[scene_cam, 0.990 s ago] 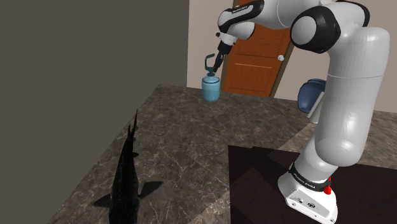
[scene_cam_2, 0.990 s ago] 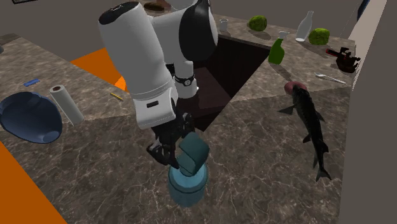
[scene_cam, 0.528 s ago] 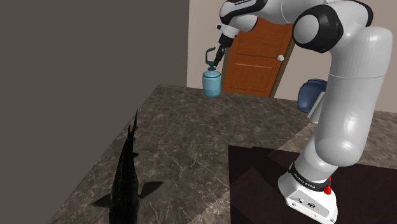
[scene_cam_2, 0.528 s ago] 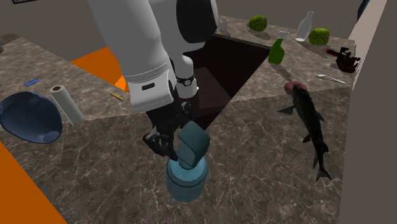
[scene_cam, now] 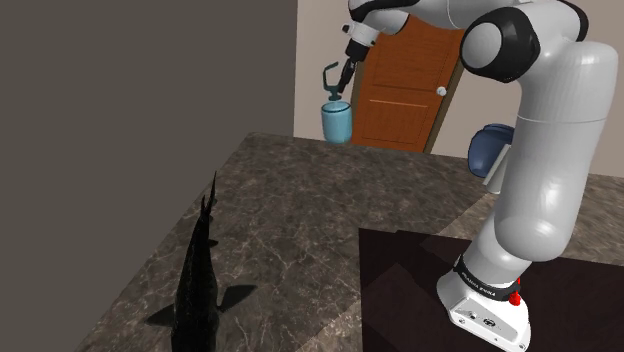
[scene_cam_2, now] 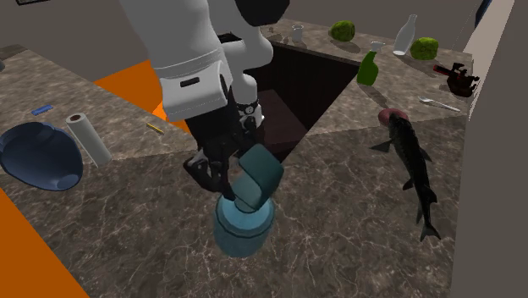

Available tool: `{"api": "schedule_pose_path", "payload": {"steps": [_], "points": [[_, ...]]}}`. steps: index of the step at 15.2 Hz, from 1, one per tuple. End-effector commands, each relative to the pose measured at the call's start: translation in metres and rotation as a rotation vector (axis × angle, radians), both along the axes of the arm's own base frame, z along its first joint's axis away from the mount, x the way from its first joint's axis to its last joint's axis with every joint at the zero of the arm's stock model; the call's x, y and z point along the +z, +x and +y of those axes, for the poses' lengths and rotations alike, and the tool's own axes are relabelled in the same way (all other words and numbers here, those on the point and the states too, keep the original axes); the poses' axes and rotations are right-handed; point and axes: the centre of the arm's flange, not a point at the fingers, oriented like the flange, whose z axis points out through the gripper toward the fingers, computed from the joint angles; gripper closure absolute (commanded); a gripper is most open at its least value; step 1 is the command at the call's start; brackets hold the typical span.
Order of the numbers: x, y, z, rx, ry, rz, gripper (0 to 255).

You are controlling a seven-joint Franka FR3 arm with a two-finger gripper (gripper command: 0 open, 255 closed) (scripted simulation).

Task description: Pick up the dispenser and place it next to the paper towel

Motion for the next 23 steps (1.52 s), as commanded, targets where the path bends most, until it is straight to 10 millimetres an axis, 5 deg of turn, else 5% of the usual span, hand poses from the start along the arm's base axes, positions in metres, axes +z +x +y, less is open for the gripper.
{"api": "schedule_pose_path", "payload": {"steps": [1, 23], "points": [[0.011, -0.001, 0.0, 0.0, 0.0, -0.001, 255], [0.127, -0.001, 0.0, 0.0, 0.0, -0.001, 255]]}}
